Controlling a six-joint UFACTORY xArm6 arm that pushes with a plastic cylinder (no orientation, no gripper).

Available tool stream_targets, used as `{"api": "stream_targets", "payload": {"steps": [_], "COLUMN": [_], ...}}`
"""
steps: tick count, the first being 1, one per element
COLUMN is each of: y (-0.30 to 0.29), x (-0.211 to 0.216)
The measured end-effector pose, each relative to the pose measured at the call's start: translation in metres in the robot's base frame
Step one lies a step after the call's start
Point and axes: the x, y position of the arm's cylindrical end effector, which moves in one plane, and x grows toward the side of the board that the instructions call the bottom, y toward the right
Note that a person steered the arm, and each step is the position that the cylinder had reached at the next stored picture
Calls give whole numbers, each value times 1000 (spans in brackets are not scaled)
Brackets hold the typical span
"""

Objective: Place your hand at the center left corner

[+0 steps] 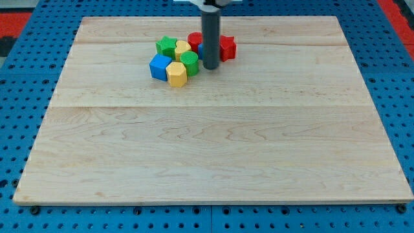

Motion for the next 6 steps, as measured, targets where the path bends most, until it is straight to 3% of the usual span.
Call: {"api": "stream_targets", "payload": {"steps": [1,2,3,6], "y": [4,-92,-193,-286], "x": [73,97,97,78]}}
